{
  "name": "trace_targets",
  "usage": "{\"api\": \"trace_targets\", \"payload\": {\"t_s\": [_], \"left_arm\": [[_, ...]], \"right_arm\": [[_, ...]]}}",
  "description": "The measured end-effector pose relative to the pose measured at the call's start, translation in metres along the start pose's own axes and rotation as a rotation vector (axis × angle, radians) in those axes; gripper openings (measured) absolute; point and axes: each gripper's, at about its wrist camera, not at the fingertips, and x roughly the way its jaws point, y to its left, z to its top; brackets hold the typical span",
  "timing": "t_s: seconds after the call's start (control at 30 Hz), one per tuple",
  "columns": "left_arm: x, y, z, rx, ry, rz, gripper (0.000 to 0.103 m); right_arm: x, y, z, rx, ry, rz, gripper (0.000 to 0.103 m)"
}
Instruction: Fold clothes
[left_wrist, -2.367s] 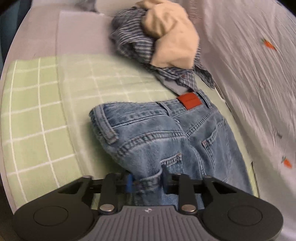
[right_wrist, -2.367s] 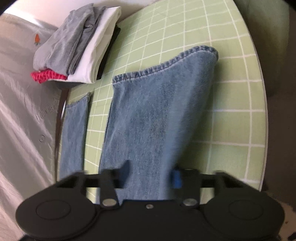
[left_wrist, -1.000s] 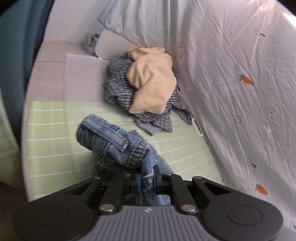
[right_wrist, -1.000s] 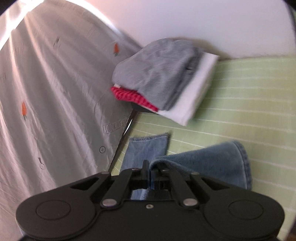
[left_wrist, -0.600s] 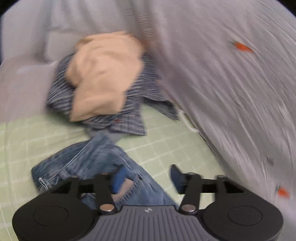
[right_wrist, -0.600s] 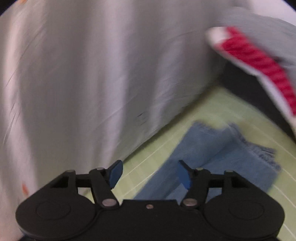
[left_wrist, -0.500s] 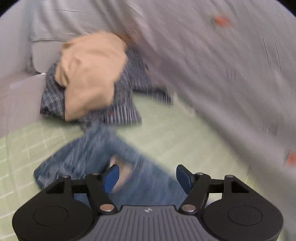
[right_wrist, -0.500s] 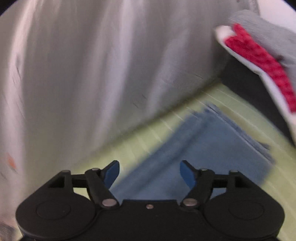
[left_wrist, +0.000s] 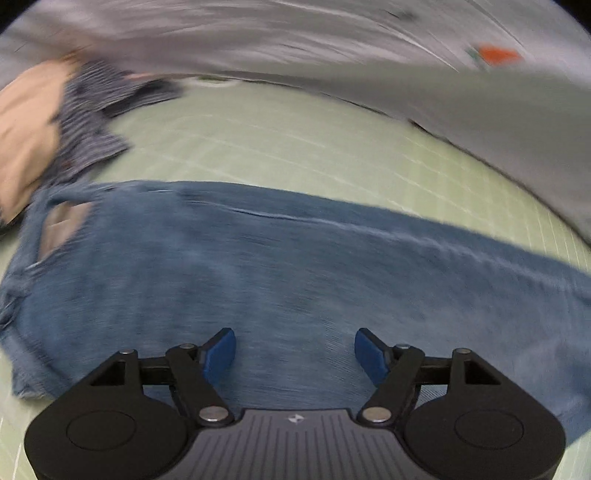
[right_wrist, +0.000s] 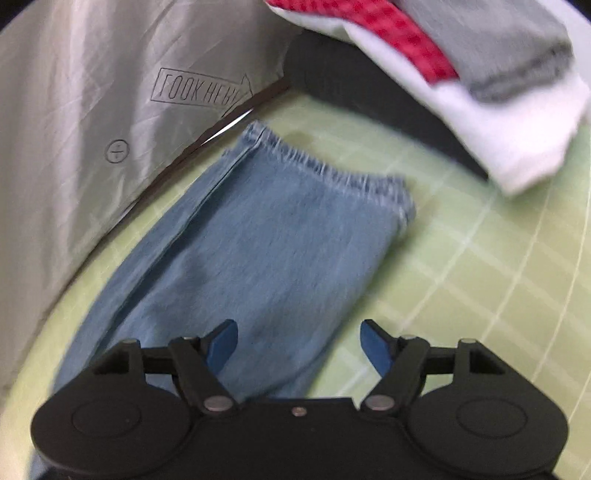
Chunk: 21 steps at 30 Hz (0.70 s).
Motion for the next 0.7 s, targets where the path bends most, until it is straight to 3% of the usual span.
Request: {"api": "trace_targets", "payload": {"t_s": [0.1,0.17,0.2,0.23,0.27,0.3,0.57,0.7], "left_arm": [[0.010,-0.010,-0.006,0.039,0.019,0.002,0.072],[0.016,-0.013,-0.010,0.065,0.028,0.010,0.072],[0.017,-0.013,-0.012,0.088,0.028,0.014,0.072],[0.018,-0.013,-0.015,0.112,0.022,0.013,0.072],[0.017,-0.012,-0.017,0.134,0.020,0.009,0.072],[0.015,-0.011,-0.020,0.148,0.026,0.003,0.072],[0.004,0.009,-0.038,0.248,0.077,-0.050,0.075],[-0.003,0.021,-0.052,0.288,0.087,-0.070,0.076]], "right_arm": [[0.005,-0.002,0.008,-0.052,-0.039,-0.043,0.074],[0.009,-0.003,0.013,-0.087,-0.065,-0.072,0.056],[0.010,-0.003,0.015,-0.105,-0.078,-0.087,0.035],[0.012,-0.004,0.018,-0.122,-0.091,-0.101,0.022],[0.014,-0.005,0.020,-0.139,-0.104,-0.116,0.019],[0.015,-0.006,0.022,-0.155,-0.116,-0.129,0.010],[-0.034,-0.069,-0.014,-0.168,-0.107,-0.183,0.007],[-0.081,-0.120,-0.047,-0.087,-0.075,-0.221,0.007]]}}
